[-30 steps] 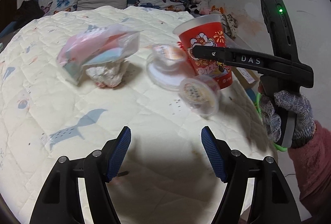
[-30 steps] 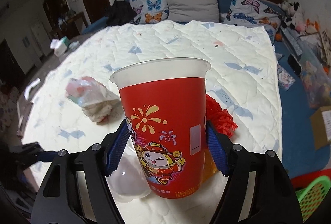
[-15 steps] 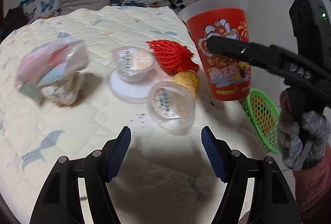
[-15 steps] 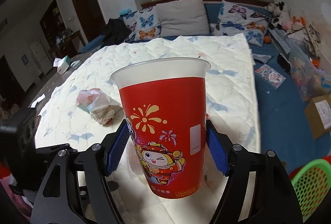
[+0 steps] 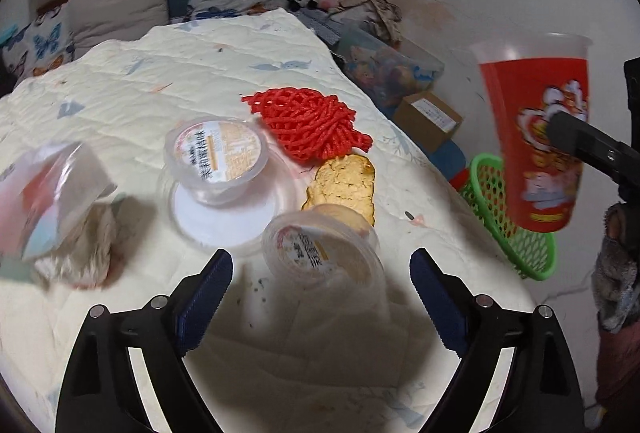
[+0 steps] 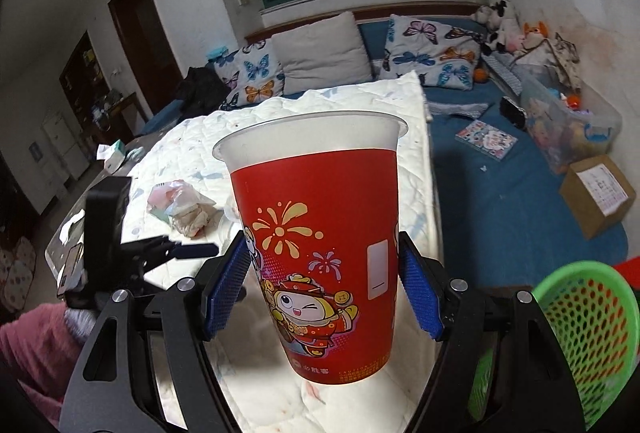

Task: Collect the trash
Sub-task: 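Grasp the red paper cup with the right gripper while the left gripper grasps a clear plastic tub, then carry both items to the green basket and open both grippers over it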

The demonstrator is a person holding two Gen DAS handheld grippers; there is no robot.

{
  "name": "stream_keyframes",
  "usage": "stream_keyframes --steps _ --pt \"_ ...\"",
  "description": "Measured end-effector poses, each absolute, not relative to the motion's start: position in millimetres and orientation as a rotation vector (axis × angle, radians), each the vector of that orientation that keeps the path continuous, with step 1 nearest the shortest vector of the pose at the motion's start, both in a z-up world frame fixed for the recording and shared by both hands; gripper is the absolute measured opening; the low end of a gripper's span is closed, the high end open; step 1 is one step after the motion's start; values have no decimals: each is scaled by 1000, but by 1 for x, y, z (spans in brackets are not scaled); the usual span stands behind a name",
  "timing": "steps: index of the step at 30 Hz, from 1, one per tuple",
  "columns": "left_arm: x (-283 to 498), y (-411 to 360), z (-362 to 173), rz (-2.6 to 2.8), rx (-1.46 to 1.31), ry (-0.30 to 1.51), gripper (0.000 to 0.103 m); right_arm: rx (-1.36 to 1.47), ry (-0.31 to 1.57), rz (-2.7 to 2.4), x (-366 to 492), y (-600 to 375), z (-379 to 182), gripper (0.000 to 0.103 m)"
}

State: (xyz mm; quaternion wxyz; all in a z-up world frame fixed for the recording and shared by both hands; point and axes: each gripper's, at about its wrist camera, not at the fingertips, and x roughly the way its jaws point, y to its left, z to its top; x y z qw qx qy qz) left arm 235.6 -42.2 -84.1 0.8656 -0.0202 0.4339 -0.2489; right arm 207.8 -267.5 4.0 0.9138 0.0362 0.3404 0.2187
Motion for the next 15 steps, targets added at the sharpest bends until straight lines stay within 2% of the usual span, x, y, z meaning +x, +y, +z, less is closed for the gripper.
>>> stream_keyframes --steps 10,14,15 --pt "240 -55 -92 -585 5 877 87 126 718 348 189 -304 -8 72" --pt "240 -56 -94 -586 4 874 72 146 725 314 183 -318 -13 72" --pt "240 -56 -94 -584 1 875 71 149 726 307 181 -320 -14 72"
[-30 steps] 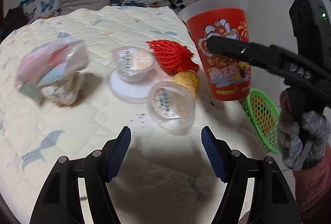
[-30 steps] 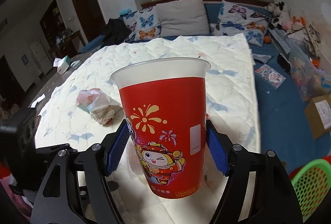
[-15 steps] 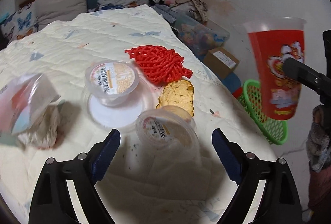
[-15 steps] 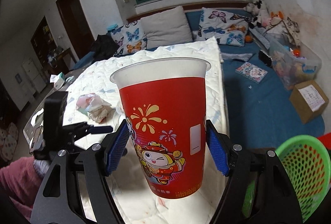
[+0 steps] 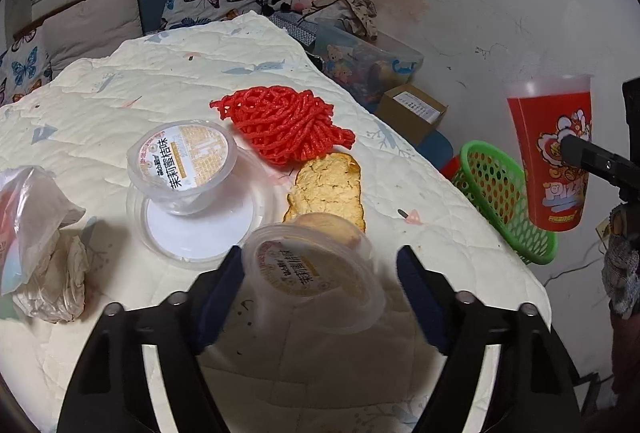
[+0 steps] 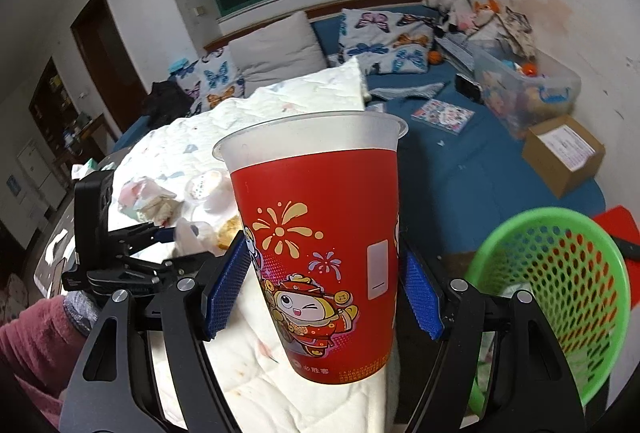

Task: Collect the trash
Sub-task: 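Carry both items to the green basket and open both grippers over it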

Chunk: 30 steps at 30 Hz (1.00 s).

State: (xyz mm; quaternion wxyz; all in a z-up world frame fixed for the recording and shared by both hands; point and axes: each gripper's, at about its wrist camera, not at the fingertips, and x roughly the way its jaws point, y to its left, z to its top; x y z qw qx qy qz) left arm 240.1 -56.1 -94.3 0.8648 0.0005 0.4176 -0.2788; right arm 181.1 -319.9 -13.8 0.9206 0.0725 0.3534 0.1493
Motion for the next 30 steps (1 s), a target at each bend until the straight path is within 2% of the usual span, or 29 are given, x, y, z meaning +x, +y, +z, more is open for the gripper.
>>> stream_keyframes --steps 2,9,16,30 --pt "240 -55 -95 -578 -9 874 63 150 728 288 178 -326 -16 72" --pt "226 -50 -88 -555 -36 853 63 179 737 212 164 -353 -25 72" --pt "203 -65 -56 -591 -2 782 63 214 742 108 150 -393 -32 72" --pt "202 -155 -20 -724 79 738 63 200 785 -122 125 -475 -58 72"
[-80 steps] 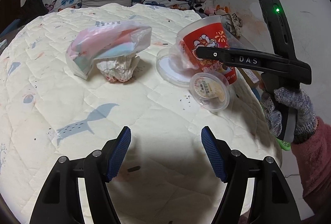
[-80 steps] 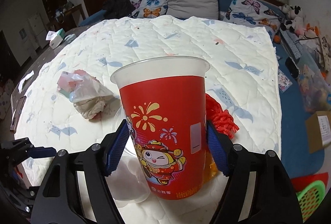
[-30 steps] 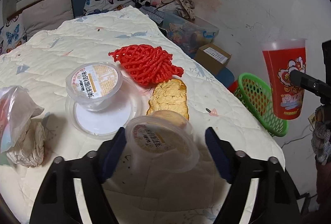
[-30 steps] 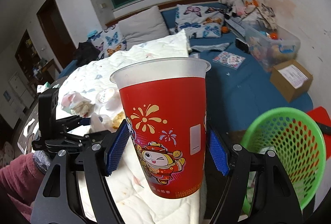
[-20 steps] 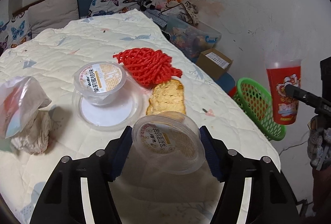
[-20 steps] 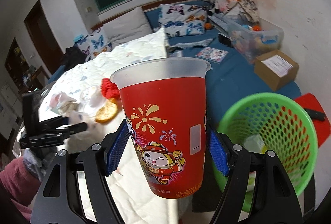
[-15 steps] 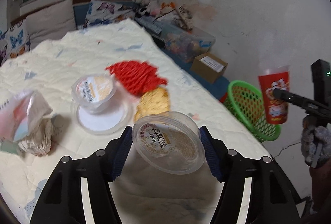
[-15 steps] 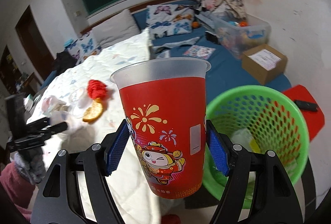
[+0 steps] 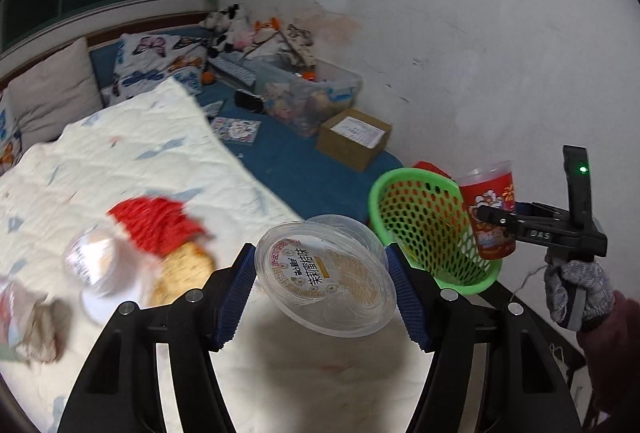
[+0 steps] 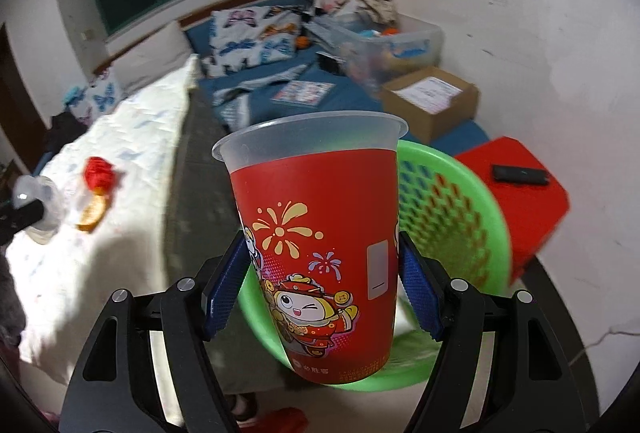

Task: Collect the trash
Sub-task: 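Carry both items to the green basket and open both grippers over it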

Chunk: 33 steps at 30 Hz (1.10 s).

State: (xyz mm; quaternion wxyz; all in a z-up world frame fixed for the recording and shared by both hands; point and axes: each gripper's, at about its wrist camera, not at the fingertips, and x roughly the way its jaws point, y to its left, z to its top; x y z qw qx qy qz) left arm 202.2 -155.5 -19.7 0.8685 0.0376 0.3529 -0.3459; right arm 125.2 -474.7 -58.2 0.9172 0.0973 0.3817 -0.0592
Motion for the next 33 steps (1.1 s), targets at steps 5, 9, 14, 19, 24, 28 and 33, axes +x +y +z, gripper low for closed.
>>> stream_keyframes --steps 5,9,14,19,24,28,33 --pt "206 -191 -18 -764 113 744 63 215 795 -176 123 -499 -67 73" --pt "206 -218 -17 -794 141 745 63 242 786 -192 120 -514 -70 80" --pt "209 -248 -18 -826 158 761 63 272 762 -198 111 -525 -68 81" --pt "212 -280 -22 -857 182 782 63 288 742 -197 98 -528 -61 81" --pt "217 -313 -33 -882 201 819 63 300 713 -200 80 -530 -53 81" --pt "217 -335 -41 -897 219 849 63 312 699 -197 68 -530 -50 81" --pt "215 -357 -49 -909 235 871 63 338 684 -188 58 -529 -49 81"
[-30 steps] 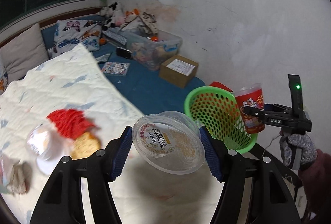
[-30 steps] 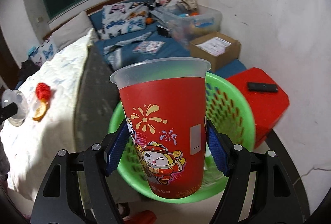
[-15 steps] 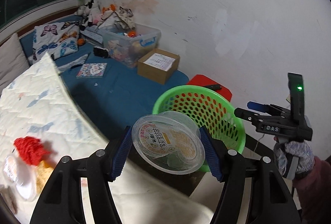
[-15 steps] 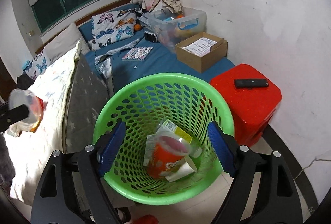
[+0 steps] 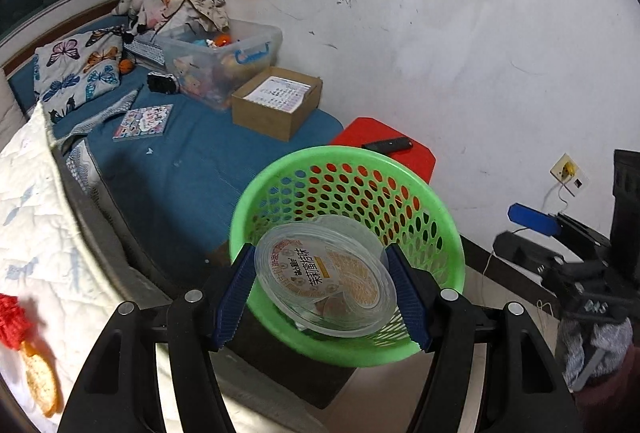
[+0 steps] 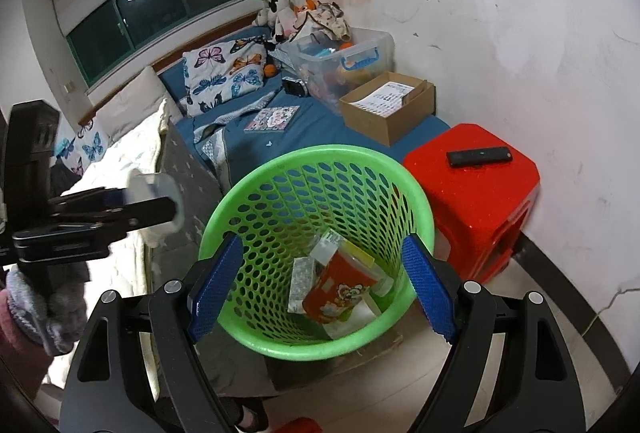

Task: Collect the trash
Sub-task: 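Carry both items to the green basket and open both grippers over it, then move both tools back toward the remaining items on the mattress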

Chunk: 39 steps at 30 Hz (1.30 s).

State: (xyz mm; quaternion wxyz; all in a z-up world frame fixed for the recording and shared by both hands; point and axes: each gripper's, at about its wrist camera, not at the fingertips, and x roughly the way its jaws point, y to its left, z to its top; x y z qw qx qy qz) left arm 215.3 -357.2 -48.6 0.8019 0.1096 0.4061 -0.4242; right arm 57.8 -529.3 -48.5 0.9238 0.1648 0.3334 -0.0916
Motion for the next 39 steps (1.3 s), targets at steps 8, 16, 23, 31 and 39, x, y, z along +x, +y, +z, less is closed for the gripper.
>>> stream_keyframes --steps 8,16,23,31,39 --pt "206 -365 -50 -938 249 851 81 357 677 -180 53 -529 -49 81" --pt "201 -324 -39 -880 202 837 81 345 665 -153 53 -517 -42 81" --pt "196 -264 -33 -757 154 823 81 313 666 -86 68 -489 -34 82" --pt "192 -182 -39 -596 101 822 81 252 688 27 103 -439 -29 84" --pt "192 -91 -39 -417 16 813 81 180 725 162 149 -377 -31 84"
